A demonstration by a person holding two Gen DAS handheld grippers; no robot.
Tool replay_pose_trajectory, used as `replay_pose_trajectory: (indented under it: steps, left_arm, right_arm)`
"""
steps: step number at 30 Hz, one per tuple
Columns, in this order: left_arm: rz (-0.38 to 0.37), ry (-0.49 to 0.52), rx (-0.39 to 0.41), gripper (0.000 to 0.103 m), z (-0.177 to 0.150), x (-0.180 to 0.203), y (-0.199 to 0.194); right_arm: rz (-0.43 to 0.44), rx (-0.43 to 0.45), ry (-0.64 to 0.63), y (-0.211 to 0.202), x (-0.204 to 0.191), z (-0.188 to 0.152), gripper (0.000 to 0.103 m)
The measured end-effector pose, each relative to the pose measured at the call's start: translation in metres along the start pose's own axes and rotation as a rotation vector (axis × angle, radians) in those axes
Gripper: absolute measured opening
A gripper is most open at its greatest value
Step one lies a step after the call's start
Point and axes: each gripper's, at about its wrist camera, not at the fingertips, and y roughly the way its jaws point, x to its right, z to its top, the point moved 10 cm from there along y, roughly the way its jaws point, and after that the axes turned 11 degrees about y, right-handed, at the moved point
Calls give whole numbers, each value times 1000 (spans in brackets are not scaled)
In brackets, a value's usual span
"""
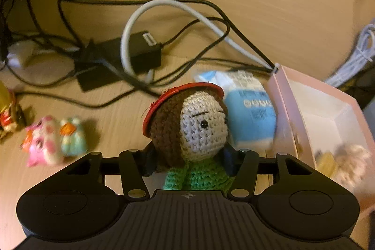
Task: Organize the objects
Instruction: 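Grasp the crochet doll by its body with the left tool, then grasp the white rectangular device with the right tool while the left tool carries the doll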
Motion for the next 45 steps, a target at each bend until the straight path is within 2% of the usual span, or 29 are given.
replay_pose_trajectory:
  steps: [3, 6, 9, 11, 15, 18, 20, 24, 28, 33, 34, 35, 36, 38, 39, 45]
  left_arm:
    - [-36, -3, 12, 57, -12, -12, -30]
    - [-91, -5, 75, 57, -17, -27, -82]
    - [-90, -11, 140, 57, -22, -50, -133]
    - [-66, -48, 173, 57, -31, -74, -168]
    - [49, -159, 194, 57, -64, -140, -220]
    - [153, -247, 187, 57, -97, -190, -251]
    - [194, -294, 177, 57, -116, -212, -265]
    - [206, -355, 165, 57, -151, -236, -288]
    - [199, -370, 157, 57, -174, -251, -301]
    - [147, -349, 129, 57, -186, -255, -296]
    - [128, -336, 119, 57, -187, -251, -292]
    - [107, -320, 109, 57, -187, -245, -287]
    - [82, -301, 98, 57, -186, -237, -282]
    - [34, -263, 80, 57, -183, -221, -272]
    - [12, -246, 71, 57, -182, -214, -268]
    - [-134, -114, 20, 57, -168, -148, -240]
  right_arm:
    - [23, -2, -13, 5, -7, 2, 87]
    - [66, 4, -55, 10, -29, 8, 87]
    - [126, 8, -110, 13, -58, 11, 87]
    - [172, 1, -156, 19, -85, 10, 87]
    - [292, -31, -264, 26, -149, -4, 87]
    - [411, -67, -383, 25, -211, -28, 87]
    - [488, -95, -454, 24, -250, -45, 87]
    - [601, -126, -606, 19, -316, -85, 87]
    - [640, -126, -755, 25, -360, -114, 87]
    - [618, -110, -852, 41, -381, -123, 86]
    - [613, -125, -848, 46, -383, -123, 82]
    - [607, -153, -829, 51, -384, -123, 71]
    - [606, -182, -807, 53, -382, -123, 69]
    - [602, -184, -784, 50, -375, -121, 52]
    - [594, -184, -776, 48, -372, -121, 49]
    - [537, -185, -618, 27, -316, -102, 47]
